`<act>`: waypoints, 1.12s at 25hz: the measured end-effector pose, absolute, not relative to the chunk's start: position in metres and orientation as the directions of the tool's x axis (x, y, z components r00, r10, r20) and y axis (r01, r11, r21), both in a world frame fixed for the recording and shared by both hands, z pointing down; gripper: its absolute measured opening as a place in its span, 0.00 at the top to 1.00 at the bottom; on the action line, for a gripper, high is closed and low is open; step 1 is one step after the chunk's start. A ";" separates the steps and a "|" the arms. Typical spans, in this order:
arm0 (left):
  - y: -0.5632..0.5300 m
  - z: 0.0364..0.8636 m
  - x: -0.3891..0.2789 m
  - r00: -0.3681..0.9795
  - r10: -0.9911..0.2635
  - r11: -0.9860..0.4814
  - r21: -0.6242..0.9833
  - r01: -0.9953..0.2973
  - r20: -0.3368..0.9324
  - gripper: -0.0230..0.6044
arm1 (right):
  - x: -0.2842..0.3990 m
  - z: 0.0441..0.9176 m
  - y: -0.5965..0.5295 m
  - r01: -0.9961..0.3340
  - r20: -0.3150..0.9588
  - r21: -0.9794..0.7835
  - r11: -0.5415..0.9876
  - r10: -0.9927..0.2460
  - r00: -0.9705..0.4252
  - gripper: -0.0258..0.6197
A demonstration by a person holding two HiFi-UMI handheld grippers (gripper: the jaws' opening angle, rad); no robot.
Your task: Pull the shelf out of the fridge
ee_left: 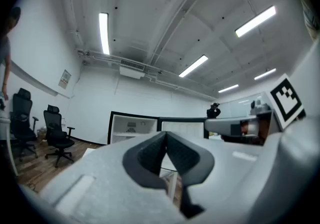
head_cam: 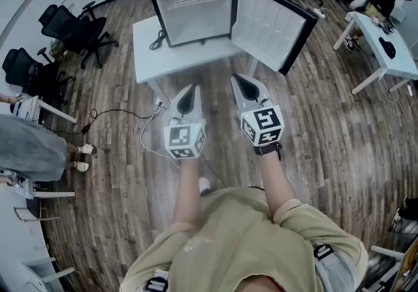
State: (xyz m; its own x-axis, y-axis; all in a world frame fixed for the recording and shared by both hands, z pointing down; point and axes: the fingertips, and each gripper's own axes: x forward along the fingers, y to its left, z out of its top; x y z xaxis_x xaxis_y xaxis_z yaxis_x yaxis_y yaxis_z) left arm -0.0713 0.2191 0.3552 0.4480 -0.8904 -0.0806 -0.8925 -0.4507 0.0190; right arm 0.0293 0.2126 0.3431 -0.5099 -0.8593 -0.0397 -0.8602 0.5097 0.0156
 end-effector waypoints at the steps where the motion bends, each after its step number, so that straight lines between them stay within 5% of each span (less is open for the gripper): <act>1: 0.216 0.354 -0.075 0.449 -0.890 -0.451 0.023 -0.892 -0.080 0.96 | 0.026 0.343 0.210 -0.862 -0.041 0.017 0.507 -0.861 -0.508 0.96; 8: 0.189 0.349 -0.108 0.478 -0.876 -0.479 -0.006 -0.878 -0.059 0.96 | 0.004 0.331 0.182 -0.881 -0.114 -0.091 0.465 -0.883 -0.455 0.96; 16: 0.153 0.353 -0.173 0.531 -0.845 -0.530 -0.032 -0.848 -0.063 0.96 | 0.001 0.356 0.140 -0.943 -0.007 -0.073 0.324 -0.946 -0.324 0.95; 22: 0.132 0.363 -0.169 0.559 -0.825 -0.560 -0.010 -0.828 -0.086 0.97 | -0.006 0.377 0.122 -0.946 0.067 0.037 0.323 -0.945 -0.320 0.96; 28: 0.087 0.364 -0.148 0.537 -0.838 -0.540 0.012 -0.841 -0.099 0.96 | 0.006 0.379 0.069 -0.931 0.039 -0.031 0.365 -0.930 -0.366 0.96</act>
